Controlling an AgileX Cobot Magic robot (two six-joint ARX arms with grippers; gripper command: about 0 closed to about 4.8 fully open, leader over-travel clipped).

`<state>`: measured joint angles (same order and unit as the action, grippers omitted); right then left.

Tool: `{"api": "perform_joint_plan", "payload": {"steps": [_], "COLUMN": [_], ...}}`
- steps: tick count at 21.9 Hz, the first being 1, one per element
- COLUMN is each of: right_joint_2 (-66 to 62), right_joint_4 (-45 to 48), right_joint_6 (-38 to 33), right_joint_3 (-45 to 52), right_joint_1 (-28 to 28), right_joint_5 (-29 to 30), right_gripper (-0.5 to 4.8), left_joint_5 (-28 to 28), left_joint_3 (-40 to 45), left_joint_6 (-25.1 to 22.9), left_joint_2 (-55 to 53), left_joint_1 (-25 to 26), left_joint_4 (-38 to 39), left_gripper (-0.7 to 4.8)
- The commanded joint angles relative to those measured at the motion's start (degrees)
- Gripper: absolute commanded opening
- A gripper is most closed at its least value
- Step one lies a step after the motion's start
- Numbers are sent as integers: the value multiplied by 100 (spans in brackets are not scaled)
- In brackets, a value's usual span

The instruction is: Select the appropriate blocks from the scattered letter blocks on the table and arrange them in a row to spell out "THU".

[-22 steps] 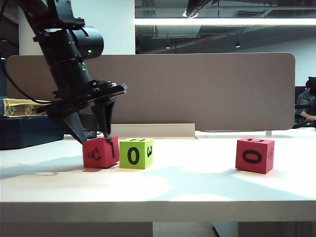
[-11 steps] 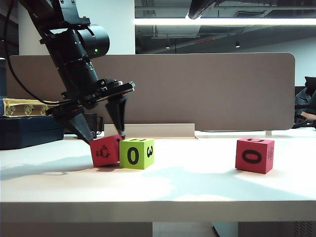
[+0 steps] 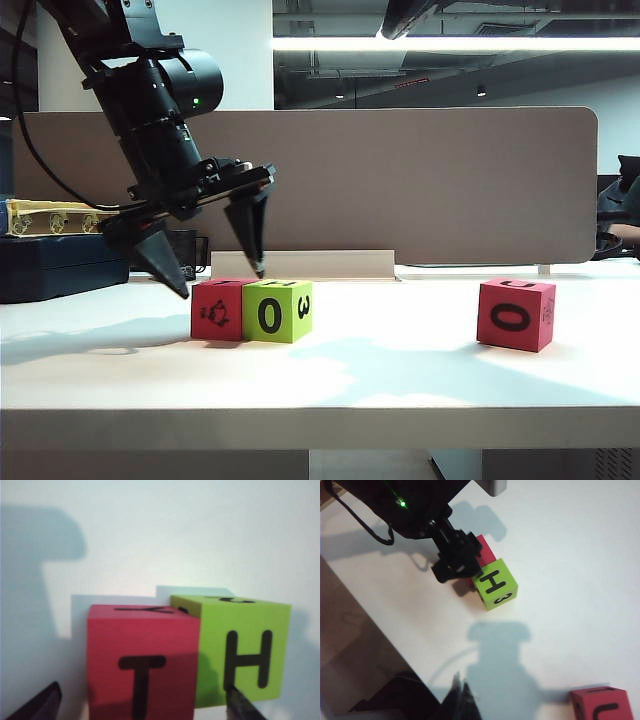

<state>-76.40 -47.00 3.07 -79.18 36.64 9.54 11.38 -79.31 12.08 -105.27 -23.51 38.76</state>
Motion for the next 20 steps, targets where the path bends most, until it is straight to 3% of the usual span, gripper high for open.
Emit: {"api": "perform_joint_plan", "payload": {"steps": [1,6,8,11,14,18,20], "right_joint_2": [13,-151,-452,-1025,-1412,-1718,-1764], "right_joint_4": [48,46,-44,-260,-540,-852,-920], "right_joint_6": [-9,-7,-50,-326,-579,-658,-658], "right_joint_3": [-26,-24,-24,-24,-24,-24,-24], "right_joint_1": [7,-136,-470,-1040,-1338,-1456,-1453], "right_joint_5": [-501,-855,-881,-874,-785,-789,-787], "right_gripper": [-5,-5,-5,-1,37,142,154], "left_joint_5": [22,-361,-756,-769,-754,-754,-754], "left_joint_3": [-273,-907,-1204,-1204,-1204,-1191,-1191], "left_joint_6": [-229,-590,-820,-911,-1008,-1019,-1021], "left_joint_2": [92,308,614,1117,1384,1572,1593], "left_joint_1": [39,42,39,39,37,33,33], "left_joint_4": [133,678,1036,1279,1429,1453,1453], "left_gripper": [479,479,479,479,479,479,479]}}
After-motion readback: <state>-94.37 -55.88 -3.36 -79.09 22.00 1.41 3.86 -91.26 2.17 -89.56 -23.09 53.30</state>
